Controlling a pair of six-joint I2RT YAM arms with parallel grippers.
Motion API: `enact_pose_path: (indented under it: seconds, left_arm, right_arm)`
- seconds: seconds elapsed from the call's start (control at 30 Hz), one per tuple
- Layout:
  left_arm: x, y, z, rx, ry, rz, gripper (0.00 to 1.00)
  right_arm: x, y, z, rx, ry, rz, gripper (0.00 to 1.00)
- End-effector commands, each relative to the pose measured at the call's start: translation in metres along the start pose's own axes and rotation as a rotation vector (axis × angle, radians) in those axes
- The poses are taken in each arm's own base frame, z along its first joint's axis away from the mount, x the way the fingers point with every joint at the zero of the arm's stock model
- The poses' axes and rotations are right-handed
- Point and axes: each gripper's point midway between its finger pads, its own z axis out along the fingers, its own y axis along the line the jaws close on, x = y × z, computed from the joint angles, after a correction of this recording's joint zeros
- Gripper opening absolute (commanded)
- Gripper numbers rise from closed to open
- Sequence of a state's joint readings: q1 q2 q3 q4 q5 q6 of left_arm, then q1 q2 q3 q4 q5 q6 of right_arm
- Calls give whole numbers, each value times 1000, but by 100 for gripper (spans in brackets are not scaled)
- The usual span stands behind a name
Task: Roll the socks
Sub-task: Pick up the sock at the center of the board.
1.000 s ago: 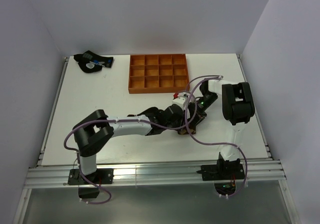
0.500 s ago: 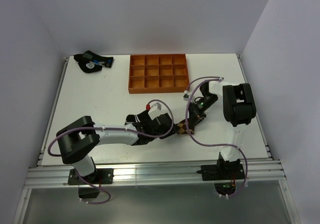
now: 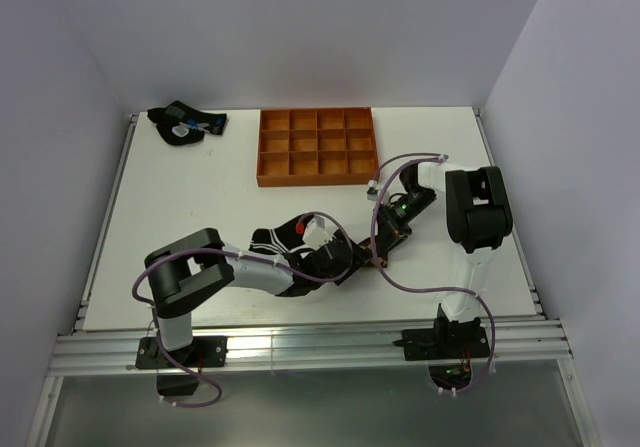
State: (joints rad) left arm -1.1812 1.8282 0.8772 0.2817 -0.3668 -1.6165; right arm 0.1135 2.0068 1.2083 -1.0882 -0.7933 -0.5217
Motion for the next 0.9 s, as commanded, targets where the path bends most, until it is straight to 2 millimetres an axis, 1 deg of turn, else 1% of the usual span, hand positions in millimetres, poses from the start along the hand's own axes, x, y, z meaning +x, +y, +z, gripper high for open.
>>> enact_pose_path:
  seconds: [0.0,0.17,0.37,0.43,0.57,0.63,0.67,0.7,0.87]
  left_arm:
    - [0,-17,4,60,-29,-108,66]
    - [-3,-5,14,27,-68,-133,67]
    - [-5,10,20,-18,-92,-153,67]
    - [-5,11,20,-27,-93,-152,67]
    - [-6,14,13,-51,-91,-130,67]
    - [-5,23,11,-71,-87,-126,67]
    - [-4,22,9,-62,-78,-138,67]
    - [-4,29,8,-68,-73,-143,67]
    - [3,31,8,-72,-43,-145,67]
  right_arm:
    - [-12,-10,0,43,-46,-97,0]
    - [-10,-7,1,9,-31,-80,0]
    - [-8,-3,2,-28,-20,-74,0]
    - [-9,-2,1,-31,-24,-73,0]
    - [-11,-6,0,-3,-33,-69,0]
    - [-12,-8,0,-6,-32,-64,0]
    - [-13,-8,0,-9,-36,-62,0]
    - [-14,-9,0,-5,-38,-58,0]
    - [-19,-14,-2,32,-58,-57,0]
